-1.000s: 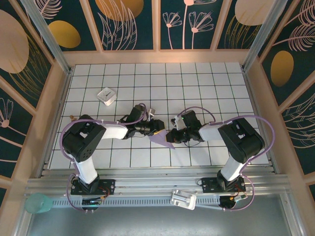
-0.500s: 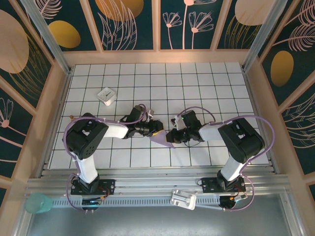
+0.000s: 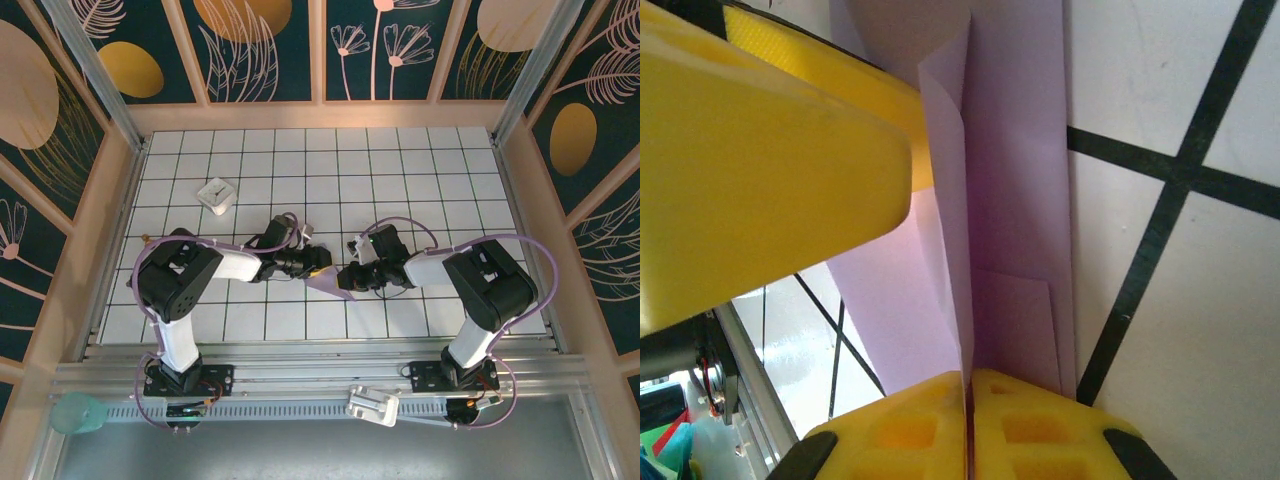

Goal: Fold a paper plane with a square sheet of paper (pick it up from the middle)
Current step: Fourth fold the wing at the center of the table.

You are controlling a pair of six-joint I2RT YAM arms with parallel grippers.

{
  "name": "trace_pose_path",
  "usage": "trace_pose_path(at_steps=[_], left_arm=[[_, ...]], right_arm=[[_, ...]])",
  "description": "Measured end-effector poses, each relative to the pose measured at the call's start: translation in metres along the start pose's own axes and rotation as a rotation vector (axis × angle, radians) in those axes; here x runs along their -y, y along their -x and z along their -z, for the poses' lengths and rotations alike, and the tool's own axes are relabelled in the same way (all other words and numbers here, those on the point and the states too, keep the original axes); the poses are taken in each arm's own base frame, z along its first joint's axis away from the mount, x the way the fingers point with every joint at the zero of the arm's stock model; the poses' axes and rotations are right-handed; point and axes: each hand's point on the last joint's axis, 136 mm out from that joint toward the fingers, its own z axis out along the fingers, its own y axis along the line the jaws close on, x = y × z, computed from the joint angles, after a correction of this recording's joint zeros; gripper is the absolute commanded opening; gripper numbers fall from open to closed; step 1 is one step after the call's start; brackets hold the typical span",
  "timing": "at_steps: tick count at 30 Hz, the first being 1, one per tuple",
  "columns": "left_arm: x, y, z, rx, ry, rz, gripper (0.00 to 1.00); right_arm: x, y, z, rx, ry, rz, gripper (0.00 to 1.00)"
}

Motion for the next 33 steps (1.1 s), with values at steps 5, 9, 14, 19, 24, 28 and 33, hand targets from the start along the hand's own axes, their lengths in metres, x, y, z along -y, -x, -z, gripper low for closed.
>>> trace_pose_path(at_steps=[5, 9, 14, 19, 24, 28, 33], left_arm=[[0.001, 0.001, -0.001, -0.004, -0.001, -0.012, 0.37], [0.0, 0.001, 0.0, -0.007, 0.005, -0.029, 0.38], [0.0, 0.0, -0.001, -0.012, 0.002, -0.048, 0.38], [0.001, 0.0, -0.001, -0.013, 0.001, -0.053, 0.38], [0.0, 0.0, -0.001, -0.013, 0.001, -0.055, 0.38], [0.0, 0.0, -0.001, -0.013, 0.001, -0.054, 0.38], [0.0, 0.0, -0.001, -0.013, 0.001, -0.055, 0.38]], right_arm=[[-0.001, 0.0, 0.0, -0.001, 0.003, 0.001, 0.15], [-0.002, 0.001, 0.002, 0.003, 0.003, 0.004, 0.18], [-0.002, 0.001, 0.007, 0.011, -0.024, 0.002, 0.2], [-0.006, 0.003, 0.014, 0.026, -0.034, 0.008, 0.19], [-0.01, 0.001, 0.019, 0.041, -0.032, 0.016, 0.13], [-0.002, -0.01, 0.018, 0.024, -0.051, -0.004, 0.09], [0.003, -0.016, 0.017, 0.018, -0.064, -0.021, 0.05]])
